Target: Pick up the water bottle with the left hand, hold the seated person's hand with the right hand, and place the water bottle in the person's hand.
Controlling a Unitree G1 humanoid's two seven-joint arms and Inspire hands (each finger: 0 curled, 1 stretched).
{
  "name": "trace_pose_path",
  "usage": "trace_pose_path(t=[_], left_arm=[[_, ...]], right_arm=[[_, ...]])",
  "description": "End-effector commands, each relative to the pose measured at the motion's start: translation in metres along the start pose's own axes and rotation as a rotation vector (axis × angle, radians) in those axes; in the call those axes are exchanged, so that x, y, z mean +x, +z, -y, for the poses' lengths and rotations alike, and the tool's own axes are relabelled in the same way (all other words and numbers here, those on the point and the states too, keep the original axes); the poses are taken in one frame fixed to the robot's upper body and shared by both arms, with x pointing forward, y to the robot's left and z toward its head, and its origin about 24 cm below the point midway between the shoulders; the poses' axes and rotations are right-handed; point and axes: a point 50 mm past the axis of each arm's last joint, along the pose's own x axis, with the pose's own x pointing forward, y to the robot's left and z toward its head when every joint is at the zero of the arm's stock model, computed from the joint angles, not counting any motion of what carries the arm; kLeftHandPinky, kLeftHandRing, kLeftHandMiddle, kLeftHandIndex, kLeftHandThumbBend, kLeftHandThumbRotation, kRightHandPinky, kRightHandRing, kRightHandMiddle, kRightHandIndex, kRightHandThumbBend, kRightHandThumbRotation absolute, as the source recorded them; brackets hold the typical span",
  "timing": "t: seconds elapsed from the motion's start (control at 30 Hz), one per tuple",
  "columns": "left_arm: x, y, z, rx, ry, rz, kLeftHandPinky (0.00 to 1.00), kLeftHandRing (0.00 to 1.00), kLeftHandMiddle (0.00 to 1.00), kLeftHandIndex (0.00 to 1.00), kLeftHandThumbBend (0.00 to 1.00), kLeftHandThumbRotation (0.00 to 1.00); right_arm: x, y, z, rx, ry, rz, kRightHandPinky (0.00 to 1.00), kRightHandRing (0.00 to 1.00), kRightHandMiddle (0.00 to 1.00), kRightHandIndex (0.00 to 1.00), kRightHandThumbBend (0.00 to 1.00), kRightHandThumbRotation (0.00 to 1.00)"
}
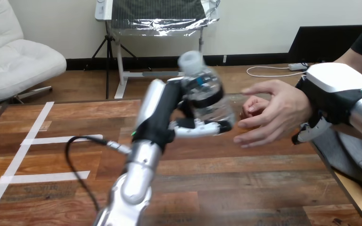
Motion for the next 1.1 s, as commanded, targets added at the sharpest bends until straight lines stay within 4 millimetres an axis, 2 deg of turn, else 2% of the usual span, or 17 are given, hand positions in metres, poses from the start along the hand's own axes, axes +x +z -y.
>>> trace_pose_path(t=[0.0,0.5,1.07], left_arm=[[0.029,0.039,0.003,0.008,-0.007,0.151,0.38,0.37,0.41,0.48,0.56,0.00],[0.038,0.049,0.023,-0.029,-0.048,0.179,0.38,0.37,0.41,0.48,0.56,0.00],[0.041,0.057,0.038,-0.070,-0.071,0.196,0.40,0.39,0.42,0.48,0.55,0.00]], right_arm=[[-0.012,0.005,0.045,-0.057,-0.152,0.021,0.11,0.19,0.28,0.34,0.78,0.00],[-0.018,0.019,0.052,-0.074,-0.178,0.075,0.13,0.20,0.29,0.34,0.81,0.00],[-0.020,0.024,0.052,-0.071,-0.195,0.109,0.13,0.19,0.28,0.32,0.80,0.00]])
